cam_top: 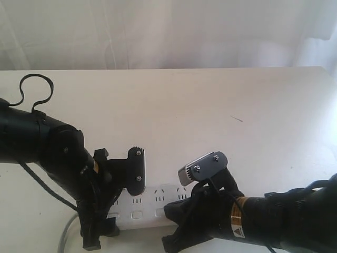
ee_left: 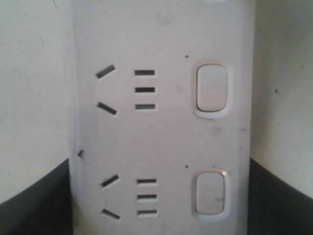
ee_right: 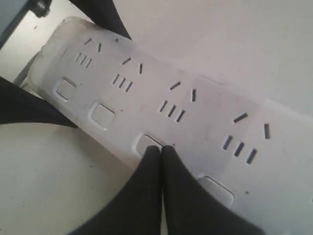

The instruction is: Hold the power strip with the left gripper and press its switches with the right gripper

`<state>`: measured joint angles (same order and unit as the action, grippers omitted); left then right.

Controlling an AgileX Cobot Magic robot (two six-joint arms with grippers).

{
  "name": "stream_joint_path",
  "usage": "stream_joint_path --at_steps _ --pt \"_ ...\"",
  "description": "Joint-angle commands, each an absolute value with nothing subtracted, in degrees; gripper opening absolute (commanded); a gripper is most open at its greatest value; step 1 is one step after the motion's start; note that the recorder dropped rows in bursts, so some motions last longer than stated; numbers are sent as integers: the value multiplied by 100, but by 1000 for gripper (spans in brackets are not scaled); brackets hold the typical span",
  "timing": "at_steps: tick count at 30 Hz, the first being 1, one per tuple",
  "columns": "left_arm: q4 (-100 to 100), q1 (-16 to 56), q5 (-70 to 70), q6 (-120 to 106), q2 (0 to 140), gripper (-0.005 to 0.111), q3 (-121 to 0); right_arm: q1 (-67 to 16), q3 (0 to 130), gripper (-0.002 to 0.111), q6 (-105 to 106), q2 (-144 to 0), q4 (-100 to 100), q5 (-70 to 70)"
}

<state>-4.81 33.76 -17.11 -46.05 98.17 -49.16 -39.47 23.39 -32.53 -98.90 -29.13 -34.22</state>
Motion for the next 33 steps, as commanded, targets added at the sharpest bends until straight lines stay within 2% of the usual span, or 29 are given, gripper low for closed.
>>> stream_joint_path --at_steps 1,4,10,13,33 --pt "-350 3382 -2050 -4626 9939 0 -4809 -3955 2257 0 -3164 -10117 -2902 -3360" --pt "-350 3382 -2062 -4626 9939 0 -4809 -3955 2257 0 -3164 -9835 -2902 -3264" --pt "-350 3382 -2062 -4626 9939 0 -4809 -3955 2257 0 -3149 -8970 -2900 -2227" --pt "-350 3382 -2062 -4626 9939 0 -4809 -3955 2257 0 -3049 -8829 -2802 -2247" --pt "-350 3382 -2129 -4604 9939 0 -4809 -3955 2257 0 -2706 -9724 -2296 -3093"
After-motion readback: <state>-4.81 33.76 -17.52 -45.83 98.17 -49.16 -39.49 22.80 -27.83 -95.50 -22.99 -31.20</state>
